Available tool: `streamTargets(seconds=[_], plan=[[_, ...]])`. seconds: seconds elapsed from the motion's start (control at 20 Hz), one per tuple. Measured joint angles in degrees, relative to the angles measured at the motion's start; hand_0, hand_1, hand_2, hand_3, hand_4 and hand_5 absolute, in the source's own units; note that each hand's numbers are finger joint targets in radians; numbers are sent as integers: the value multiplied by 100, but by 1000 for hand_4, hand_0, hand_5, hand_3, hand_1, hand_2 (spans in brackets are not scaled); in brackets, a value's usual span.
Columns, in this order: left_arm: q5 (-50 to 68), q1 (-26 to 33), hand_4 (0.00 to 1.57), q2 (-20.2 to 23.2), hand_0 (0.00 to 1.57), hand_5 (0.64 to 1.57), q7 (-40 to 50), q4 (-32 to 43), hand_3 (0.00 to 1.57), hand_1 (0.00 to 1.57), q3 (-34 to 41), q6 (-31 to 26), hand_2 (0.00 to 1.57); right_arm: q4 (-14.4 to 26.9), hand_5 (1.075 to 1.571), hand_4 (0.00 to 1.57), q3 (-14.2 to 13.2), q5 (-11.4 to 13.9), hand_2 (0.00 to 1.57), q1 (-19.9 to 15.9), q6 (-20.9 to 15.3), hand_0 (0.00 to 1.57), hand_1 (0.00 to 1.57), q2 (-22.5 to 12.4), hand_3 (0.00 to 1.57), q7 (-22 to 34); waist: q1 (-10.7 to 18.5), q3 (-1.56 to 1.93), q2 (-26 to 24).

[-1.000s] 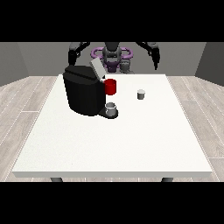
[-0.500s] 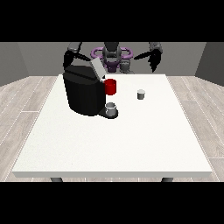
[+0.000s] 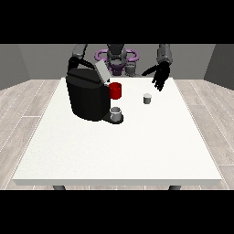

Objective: Insert the coffee pod into the coffee machine and close the lid

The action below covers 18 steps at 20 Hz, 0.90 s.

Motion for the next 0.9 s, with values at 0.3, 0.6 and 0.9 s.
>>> streamTargets(seconds=[0.3, 0.6, 0.9], plan=[[-379, -460, 0, 174, 0, 1571, -183, 939, 0, 0, -3, -139, 0, 9, 1571, 0, 102, 141, 0, -136, -62, 0, 0, 72, 0, 292, -91, -1, 167], [-909, -785, 0, 154, 261, 1571, -570, 1708, 247, 261, -74, 189, 589, 171, 1571, 0, 67, 29, 0, -346, -20, 0, 0, 114, 0, 347, -83, -2, 418], [-1519, -1089, 384, -139, 888, 1571, -731, 2126, 816, 888, -292, 767, 963, 613, 1571, 0, -32, 60, 0, -581, -118, 0, 0, 146, 0, 264, 46, -1, 447]])
